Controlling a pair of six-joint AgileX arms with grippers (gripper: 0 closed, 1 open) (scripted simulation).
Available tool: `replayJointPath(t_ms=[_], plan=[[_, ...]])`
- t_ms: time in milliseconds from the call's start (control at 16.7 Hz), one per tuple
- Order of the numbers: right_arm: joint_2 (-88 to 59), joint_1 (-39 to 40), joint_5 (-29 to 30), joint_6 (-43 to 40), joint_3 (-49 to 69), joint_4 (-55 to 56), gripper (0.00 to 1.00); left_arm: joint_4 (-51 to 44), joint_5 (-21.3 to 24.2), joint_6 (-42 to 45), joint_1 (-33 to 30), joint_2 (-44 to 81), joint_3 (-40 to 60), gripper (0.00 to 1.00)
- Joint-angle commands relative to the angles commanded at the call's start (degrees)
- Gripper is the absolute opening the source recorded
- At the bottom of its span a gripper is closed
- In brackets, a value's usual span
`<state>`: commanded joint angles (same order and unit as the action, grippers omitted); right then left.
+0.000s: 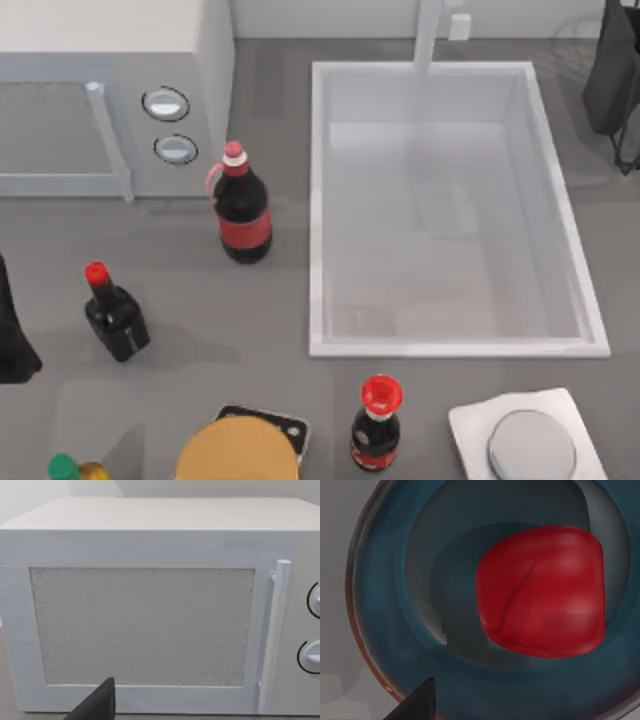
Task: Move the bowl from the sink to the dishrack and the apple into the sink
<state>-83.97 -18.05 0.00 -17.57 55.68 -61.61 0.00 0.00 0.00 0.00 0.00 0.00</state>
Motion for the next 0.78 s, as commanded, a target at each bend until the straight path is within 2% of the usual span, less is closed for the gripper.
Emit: replayJointPath(t_ms=[420,780], plan=[[-0.9,0.3,0.0,0.0,-1.4,2.3,1.0,0.0,0.0,0.0,0.0,0.0,0.0,1.0],[-7.8,0.2,0.0,0.3,-9.7,17.8,1.0,0.0,0.0,0.0,0.0,0.0,0.0,1.0]])
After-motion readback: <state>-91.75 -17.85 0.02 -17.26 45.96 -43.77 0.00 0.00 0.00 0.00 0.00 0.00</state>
